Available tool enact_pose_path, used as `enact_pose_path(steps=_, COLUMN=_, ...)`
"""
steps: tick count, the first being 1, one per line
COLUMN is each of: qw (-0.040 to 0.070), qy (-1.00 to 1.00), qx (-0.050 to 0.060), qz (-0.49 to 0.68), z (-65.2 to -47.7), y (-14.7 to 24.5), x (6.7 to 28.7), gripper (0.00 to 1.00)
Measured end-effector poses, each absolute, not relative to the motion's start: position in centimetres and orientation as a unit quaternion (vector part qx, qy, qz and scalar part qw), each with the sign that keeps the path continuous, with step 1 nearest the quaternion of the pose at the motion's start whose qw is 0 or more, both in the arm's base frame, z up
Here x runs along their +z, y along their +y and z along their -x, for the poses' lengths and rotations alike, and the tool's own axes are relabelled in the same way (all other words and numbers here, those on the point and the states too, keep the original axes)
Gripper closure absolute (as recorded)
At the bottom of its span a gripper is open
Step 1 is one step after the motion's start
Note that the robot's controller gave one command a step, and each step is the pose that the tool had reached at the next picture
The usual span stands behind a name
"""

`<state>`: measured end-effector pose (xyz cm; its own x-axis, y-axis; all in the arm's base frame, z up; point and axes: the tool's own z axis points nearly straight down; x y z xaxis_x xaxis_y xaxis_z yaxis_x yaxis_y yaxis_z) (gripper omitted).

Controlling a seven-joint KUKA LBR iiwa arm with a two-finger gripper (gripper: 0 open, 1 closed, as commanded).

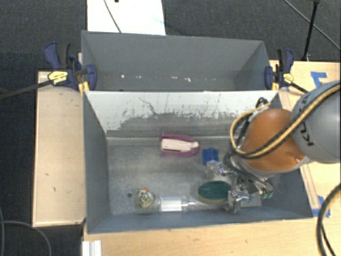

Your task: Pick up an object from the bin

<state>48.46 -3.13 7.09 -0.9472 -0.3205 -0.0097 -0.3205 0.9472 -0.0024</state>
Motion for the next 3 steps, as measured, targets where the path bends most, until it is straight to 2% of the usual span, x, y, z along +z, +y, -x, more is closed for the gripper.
enact_pose_path(steps=1, qw=0.007, qy=0.986, qx=0.0, qz=0.166, z=-48.62, y=-3.08, x=7.19, gripper=0.0)
enact_pose_path(steps=2, qw=0.005, qy=0.986, qx=0.0, qz=0.167, z=-48.46, y=-3.09, x=7.08, gripper=1.0)
enact_pose_path(steps=3, qw=0.002, qy=0.985, qx=0.0, qz=0.17, z=-48.5, y=-3.04, x=7.88, gripper=1.0)
